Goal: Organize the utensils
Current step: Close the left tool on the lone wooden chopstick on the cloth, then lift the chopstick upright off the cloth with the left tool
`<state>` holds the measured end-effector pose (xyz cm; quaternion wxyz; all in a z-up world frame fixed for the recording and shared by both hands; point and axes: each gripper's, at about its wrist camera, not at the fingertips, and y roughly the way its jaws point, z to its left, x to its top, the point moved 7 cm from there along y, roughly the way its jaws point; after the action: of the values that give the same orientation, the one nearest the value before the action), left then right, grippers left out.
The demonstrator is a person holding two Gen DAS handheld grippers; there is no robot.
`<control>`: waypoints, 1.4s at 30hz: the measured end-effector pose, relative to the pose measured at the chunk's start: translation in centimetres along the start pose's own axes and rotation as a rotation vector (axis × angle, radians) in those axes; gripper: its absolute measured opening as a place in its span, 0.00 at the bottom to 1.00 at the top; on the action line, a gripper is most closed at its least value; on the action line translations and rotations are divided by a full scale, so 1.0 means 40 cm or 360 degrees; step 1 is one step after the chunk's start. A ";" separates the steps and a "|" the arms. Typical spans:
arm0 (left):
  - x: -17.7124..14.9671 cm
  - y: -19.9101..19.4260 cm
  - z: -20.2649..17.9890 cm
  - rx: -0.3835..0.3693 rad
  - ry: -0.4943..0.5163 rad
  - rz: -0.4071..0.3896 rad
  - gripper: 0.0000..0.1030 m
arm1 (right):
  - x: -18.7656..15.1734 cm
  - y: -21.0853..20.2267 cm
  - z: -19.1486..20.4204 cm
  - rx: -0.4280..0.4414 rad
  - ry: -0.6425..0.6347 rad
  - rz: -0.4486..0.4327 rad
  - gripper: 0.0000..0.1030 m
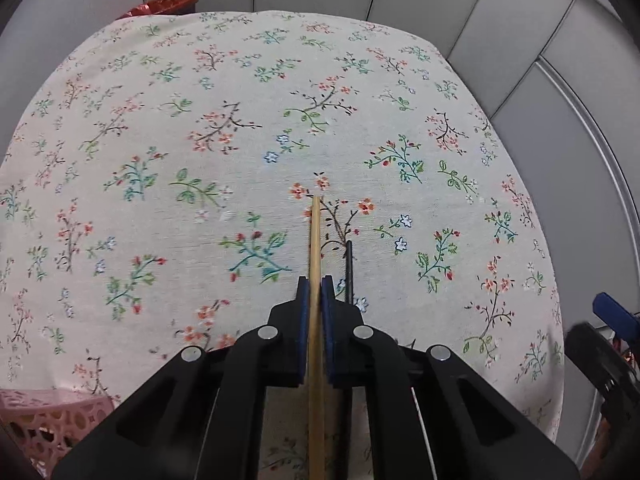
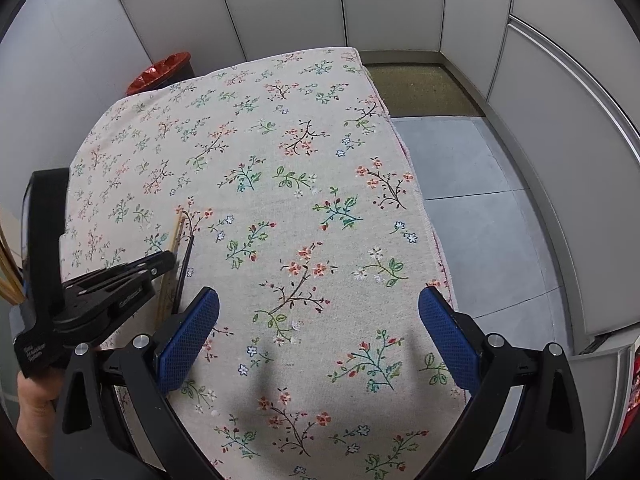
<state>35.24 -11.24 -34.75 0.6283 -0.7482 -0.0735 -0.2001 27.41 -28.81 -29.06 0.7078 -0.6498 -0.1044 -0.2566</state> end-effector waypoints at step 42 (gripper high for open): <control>-0.051 -0.054 0.109 0.0027 -0.0098 0.0008 0.06 | 0.013 0.239 0.290 0.0311 -0.0235 0.0285 0.03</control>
<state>33.50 -6.29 -34.17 0.6326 -0.7488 -0.0926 -0.1747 34.75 -17.42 -35.54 0.7781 -0.6017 -0.1222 -0.1325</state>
